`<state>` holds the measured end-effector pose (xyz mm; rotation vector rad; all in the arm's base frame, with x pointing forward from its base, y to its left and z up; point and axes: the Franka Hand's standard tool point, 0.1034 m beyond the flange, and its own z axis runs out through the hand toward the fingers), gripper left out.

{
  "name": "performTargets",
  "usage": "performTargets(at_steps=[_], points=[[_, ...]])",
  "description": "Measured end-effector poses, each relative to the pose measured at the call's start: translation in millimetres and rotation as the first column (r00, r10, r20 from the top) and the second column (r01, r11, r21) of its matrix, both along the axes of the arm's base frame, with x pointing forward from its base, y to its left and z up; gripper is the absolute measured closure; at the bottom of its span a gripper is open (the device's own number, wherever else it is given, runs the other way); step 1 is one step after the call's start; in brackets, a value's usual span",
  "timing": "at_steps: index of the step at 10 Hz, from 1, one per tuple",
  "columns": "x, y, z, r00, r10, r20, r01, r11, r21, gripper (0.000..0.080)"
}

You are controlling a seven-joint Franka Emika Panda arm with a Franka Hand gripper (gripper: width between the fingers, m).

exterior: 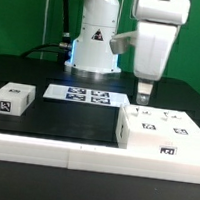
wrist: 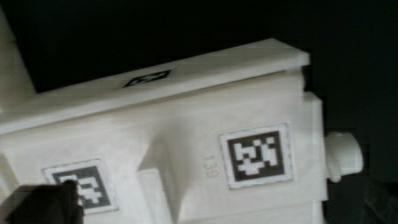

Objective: Assemble cabinet

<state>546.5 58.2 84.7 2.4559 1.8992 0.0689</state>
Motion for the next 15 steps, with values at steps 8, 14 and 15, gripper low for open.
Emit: performTargets(at_steps=[8, 14, 15], points=[[-20.8, 8.2, -5.1, 0.975, -0.223, 0.012, 0.223, 0.974, 0.034, 0.0002], [-55.7, 22.7, -20.6, 0.622, -0.782, -0.047, 0.777, 0.609, 0.156, 0.0002], [-54.7, 23.6, -20.0, 0.576, -0.815, -0.06, 0.812, 0.562, 0.16, 0.0002]])
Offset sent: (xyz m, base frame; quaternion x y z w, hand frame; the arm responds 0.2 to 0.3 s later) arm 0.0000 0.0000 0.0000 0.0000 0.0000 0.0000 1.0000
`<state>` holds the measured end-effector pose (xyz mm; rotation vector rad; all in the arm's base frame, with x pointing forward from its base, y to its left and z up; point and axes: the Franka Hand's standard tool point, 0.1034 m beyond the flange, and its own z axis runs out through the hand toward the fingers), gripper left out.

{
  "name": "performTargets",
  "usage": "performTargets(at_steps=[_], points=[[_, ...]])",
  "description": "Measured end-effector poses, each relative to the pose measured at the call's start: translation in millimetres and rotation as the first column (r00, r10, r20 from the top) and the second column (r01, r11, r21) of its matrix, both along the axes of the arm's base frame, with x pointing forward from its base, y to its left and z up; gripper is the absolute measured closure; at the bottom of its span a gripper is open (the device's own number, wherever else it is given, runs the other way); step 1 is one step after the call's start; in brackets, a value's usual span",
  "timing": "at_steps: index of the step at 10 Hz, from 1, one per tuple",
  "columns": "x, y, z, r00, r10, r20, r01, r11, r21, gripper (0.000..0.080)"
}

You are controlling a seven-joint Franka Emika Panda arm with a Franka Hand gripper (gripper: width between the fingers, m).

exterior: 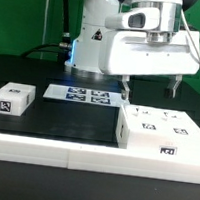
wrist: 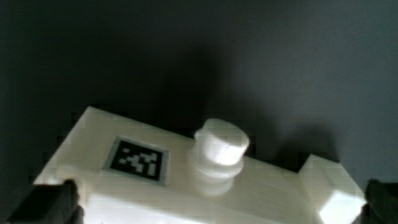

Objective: Assemble cabinet

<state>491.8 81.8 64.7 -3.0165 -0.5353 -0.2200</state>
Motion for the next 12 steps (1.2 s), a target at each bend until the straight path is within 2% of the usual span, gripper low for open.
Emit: performTargets(at_steps=[3, 5, 7, 8, 9, 12], points=[[-1.0, 4.3, -0.5, 0.99, -0.142, -0.021, 0.142, 0.989, 0.031, 0.0002], [-7.6, 15.5, -9.9, 0.988, -0.151, -0.008, 0.152, 0.988, 0.035, 0.0002], [-13.8, 3.8, -33.3, 0.986, -0.158, 0.051, 0.157, 0.987, 0.03, 0.0002], [-12.9, -2.7, -38.7, 0.986, -0.154, 0.064, 0.153, 0.988, 0.028, 0.0002], [-12.2, -9.7, -41.2, 0.99, -0.13, 0.063, 0.129, 0.991, 0.02, 0.0002], [-12.3, -8.8, -41.2, 0.99, -0.123, 0.064, 0.122, 0.992, 0.02, 0.0002]])
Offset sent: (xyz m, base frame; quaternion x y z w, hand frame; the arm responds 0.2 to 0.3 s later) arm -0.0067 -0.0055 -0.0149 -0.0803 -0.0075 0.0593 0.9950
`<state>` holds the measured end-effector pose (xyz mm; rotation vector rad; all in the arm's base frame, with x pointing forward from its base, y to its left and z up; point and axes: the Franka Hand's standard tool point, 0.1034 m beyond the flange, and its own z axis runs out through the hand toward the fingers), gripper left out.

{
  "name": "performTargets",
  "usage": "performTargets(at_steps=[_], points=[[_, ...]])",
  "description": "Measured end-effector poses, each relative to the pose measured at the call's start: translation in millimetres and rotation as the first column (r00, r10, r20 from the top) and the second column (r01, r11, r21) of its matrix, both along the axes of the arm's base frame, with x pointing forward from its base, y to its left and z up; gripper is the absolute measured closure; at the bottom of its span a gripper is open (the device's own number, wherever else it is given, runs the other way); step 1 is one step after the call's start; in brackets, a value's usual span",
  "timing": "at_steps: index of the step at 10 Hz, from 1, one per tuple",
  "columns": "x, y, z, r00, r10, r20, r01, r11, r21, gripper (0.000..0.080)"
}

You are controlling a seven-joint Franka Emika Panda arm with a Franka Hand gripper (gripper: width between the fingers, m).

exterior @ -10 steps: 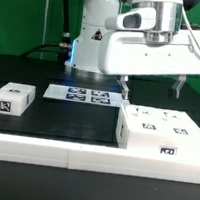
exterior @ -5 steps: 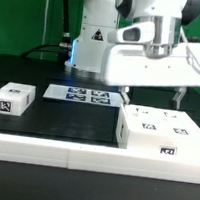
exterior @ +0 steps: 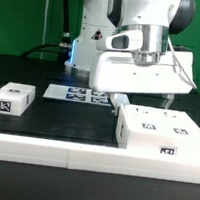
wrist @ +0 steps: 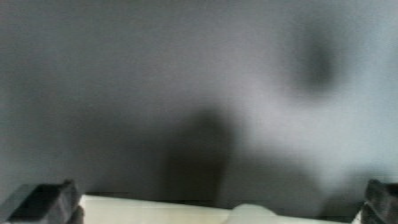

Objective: Assemble cabinet

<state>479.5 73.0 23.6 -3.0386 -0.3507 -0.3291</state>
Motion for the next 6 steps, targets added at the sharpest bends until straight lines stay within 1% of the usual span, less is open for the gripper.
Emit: performTargets(at_steps=[1, 2, 3, 4, 6], points=[[-0.5, 0.8, -0.1, 1.0, -0.001, -0.01, 0.001, 1.0, 0.0, 0.0002], [3.2, 4.8, 3.5, 0.998, -0.008, -0.057, 0.008, 1.0, -0.004, 0.0002], [9.4, 12.5, 6.2, 0.997, -0.052, -0.056, 0.052, 0.999, 0.003, 0.0002], [6.8, 19.7, 1.2, 0.993, -0.097, -0.071, 0.097, 0.995, -0.002, 0.0002], [6.4, 6.0, -10.8, 0.994, -0.079, -0.072, 0.077, 0.997, -0.03, 0.0002]])
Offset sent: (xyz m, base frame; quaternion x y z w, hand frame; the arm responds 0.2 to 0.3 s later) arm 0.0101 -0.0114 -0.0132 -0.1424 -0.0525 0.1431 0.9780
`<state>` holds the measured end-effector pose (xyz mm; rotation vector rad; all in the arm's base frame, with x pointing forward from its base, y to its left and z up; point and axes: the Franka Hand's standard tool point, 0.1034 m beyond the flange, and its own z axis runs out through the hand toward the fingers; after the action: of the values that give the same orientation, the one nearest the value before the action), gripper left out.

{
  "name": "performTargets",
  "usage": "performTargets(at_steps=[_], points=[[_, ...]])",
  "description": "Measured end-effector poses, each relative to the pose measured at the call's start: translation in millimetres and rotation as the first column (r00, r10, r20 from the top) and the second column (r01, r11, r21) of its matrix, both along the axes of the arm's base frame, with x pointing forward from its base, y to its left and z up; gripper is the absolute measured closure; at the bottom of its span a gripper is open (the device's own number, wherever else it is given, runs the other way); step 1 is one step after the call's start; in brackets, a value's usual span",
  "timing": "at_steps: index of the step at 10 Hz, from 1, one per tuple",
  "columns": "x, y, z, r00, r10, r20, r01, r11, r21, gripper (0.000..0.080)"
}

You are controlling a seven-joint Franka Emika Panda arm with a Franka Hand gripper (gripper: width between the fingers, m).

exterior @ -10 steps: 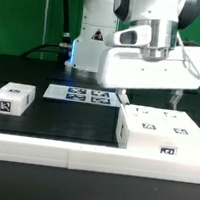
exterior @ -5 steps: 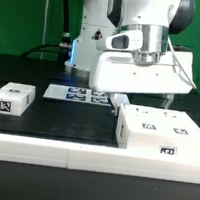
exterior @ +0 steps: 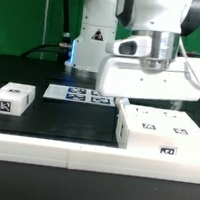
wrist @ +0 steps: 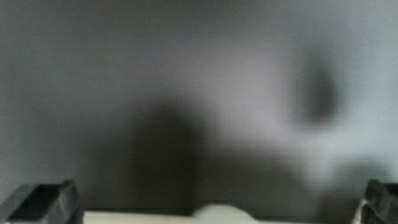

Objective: Assemble cabinet

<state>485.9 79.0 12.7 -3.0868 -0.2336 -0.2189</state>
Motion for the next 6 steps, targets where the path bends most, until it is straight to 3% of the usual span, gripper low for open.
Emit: performTargets(at_steps=[6], points=[[-0.2, 2.3, -2.0, 1.0, 0.012, -0.002, -0.012, 1.0, -0.001, 0.0002]])
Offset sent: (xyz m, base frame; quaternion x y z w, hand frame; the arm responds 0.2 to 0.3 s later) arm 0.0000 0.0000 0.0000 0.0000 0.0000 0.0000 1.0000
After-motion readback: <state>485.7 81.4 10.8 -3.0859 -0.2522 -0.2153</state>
